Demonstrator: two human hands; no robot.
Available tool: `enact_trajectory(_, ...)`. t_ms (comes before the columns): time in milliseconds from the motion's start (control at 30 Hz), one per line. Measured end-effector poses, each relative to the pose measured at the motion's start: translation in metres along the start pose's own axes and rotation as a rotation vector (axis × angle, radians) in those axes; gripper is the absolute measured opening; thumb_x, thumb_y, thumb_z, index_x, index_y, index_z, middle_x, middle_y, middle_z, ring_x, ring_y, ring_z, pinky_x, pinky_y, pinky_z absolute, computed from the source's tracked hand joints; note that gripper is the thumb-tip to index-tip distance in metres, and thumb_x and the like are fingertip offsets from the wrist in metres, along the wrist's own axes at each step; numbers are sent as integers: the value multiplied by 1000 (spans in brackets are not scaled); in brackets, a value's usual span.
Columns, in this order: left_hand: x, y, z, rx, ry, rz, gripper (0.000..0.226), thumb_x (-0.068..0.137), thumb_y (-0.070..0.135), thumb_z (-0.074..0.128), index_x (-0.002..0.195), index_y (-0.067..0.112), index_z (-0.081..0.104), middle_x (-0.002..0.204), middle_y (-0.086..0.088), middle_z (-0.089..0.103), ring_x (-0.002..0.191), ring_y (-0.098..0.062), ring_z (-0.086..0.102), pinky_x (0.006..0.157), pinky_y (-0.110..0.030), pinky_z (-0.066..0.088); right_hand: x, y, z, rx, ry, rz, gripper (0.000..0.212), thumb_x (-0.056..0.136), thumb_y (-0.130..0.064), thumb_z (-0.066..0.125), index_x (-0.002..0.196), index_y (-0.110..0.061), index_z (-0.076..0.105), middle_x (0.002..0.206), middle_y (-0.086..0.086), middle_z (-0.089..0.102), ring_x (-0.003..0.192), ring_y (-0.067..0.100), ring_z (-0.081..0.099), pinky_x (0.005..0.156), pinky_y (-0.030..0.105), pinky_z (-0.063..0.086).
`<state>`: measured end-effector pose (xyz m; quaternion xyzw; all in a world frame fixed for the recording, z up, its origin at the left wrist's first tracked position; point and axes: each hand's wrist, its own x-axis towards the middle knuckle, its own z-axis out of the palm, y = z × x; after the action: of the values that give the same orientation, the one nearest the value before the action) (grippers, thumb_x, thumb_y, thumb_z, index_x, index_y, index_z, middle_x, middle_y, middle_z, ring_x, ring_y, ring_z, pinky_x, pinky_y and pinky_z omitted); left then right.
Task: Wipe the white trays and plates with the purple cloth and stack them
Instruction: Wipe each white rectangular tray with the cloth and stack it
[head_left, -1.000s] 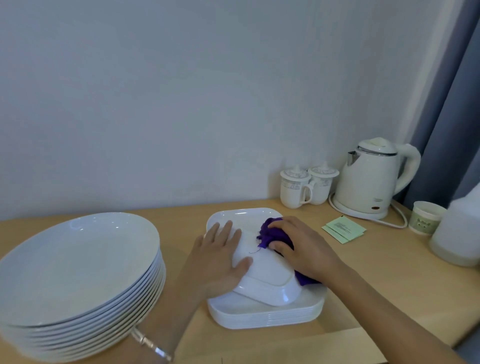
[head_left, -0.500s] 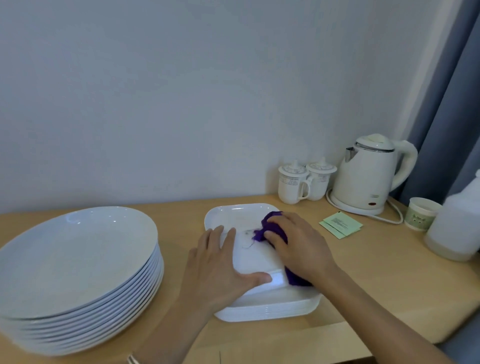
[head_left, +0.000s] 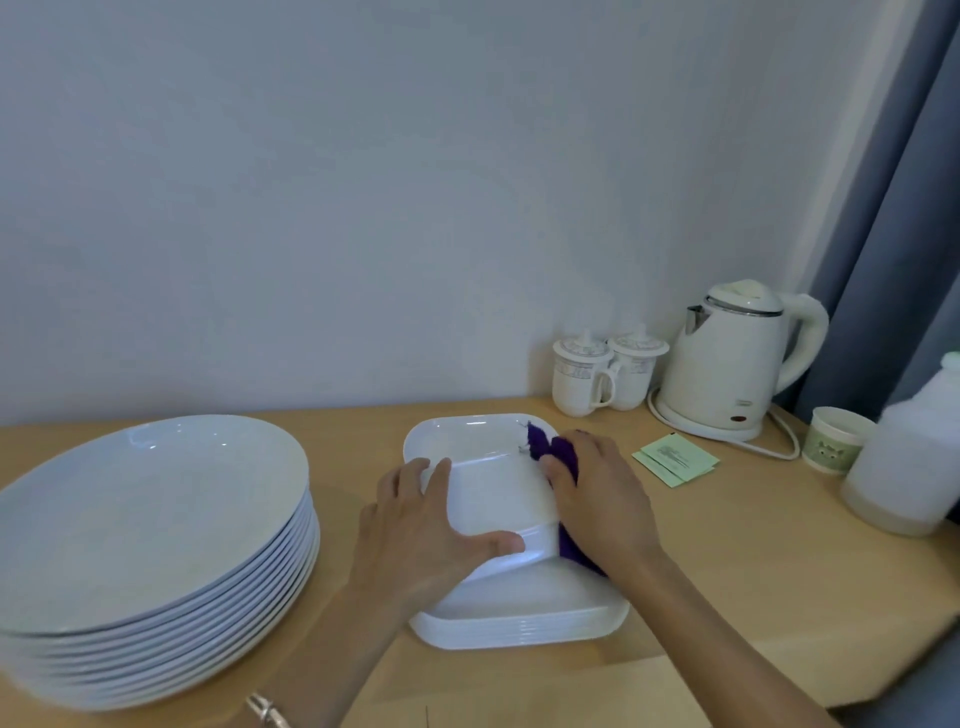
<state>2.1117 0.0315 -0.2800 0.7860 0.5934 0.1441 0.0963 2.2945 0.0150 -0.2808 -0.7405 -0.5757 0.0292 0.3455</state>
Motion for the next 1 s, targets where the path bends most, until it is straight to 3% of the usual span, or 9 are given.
enact_trajectory(133,2,-3,-5,-34,-19,4,126,46,94,39,150,27,14,155,7,13,142,-17,7,112,-37,25,-23,-9,6,-104,-14,-298,33,96,-43,44,125,-29,51,130,-10,45,121,12,40,89,22,35)
enact_trajectory(300,-1,0,-4,-24,-1,45,108,66,81,53,149,23,16,154,9,14,142,-17,7,110,-37,24,27,-8,1,2,-132,25,31,95,-43,44,118,-25,54,122,0,52,105,21,53,85,34,44)
enact_trajectory(467,-8,4,0,-65,15,148,118,59,77,64,149,24,9,149,14,19,138,-11,16,110,-29,24,38,-44,13,-110,-212,-158,31,95,-44,42,109,-23,59,111,1,58,100,22,55,78,34,44)
enact_trajectory(567,-12,6,3,-183,57,151,122,50,76,68,148,29,10,145,15,29,134,-10,26,108,-31,31,33,-53,19,-102,-242,-250,28,93,-46,42,104,-26,59,108,-4,59,96,19,55,74,33,44)
enact_trajectory(700,-13,6,-1,-190,-8,98,134,57,75,68,151,21,-12,156,8,12,143,-12,13,114,-30,21,44,-18,-2,-143,-197,-3,26,95,-46,42,94,-22,53,104,1,61,86,22,54,70,33,39)
enact_trajectory(767,-14,7,-1,-174,-7,96,135,57,76,67,151,21,-13,157,7,9,143,-12,10,114,-29,19,38,-5,-13,-123,-156,103,25,96,-43,42,98,-20,52,109,5,60,90,24,54,73,34,41)
enact_trajectory(833,-12,8,0,-174,1,94,135,55,76,68,151,21,-9,156,6,12,143,-13,12,114,-30,21,17,-9,-11,-189,-77,10,30,96,-42,42,113,-20,54,120,4,54,105,25,52,84,34,41)
enact_trajectory(900,-12,7,2,-184,13,86,138,52,78,68,151,21,-9,155,7,14,142,-12,13,113,-29,21,-10,-24,-2,-222,-17,-210,33,97,-40,41,121,-22,55,127,0,49,116,21,46,92,29,35)
enact_trajectory(1000,-13,6,3,-164,6,97,142,50,81,67,151,19,-11,155,8,11,142,-11,11,113,-26,17,-25,-32,2,-156,-46,-337,34,98,-40,42,126,-26,53,131,-6,47,120,14,41,90,20,30)
